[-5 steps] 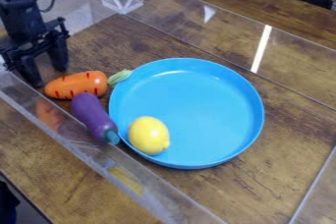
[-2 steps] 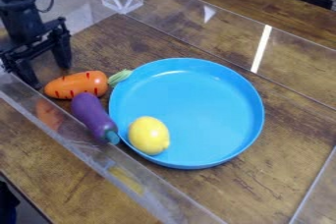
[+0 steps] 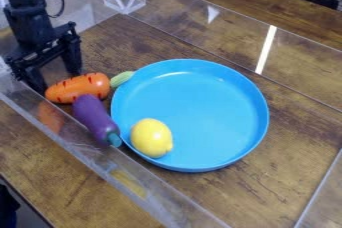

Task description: Put the carrot on the blue tray

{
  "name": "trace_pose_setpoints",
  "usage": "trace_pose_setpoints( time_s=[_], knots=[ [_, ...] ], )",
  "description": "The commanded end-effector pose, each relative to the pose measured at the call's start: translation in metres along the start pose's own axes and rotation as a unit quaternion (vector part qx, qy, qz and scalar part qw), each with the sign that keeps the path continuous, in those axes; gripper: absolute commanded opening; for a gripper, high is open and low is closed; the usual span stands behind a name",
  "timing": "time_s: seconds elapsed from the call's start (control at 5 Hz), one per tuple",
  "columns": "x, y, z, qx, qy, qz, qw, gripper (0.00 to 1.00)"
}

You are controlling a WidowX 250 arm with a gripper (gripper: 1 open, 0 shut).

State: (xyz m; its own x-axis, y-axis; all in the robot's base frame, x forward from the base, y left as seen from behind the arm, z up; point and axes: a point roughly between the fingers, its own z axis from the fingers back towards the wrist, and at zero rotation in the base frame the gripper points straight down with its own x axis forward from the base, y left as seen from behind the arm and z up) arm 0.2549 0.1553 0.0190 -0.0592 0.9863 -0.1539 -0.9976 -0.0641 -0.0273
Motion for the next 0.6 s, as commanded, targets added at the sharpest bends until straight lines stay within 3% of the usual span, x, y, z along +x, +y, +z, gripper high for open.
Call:
trace_pose_setpoints(
  time_s=[0.0,0.2,0.4],
  knots=[
    [0.001,-0.008,0.021,-0.034,-0.021,0.013,0.9991,1.0],
    [0.001,-0.008,0.021,-0.037,-0.021,0.028,0.9987,1.0],
    [-0.01,-0.008,0.02,-0.039,-0.02,0.035,0.9984,1.0]
  ],
)
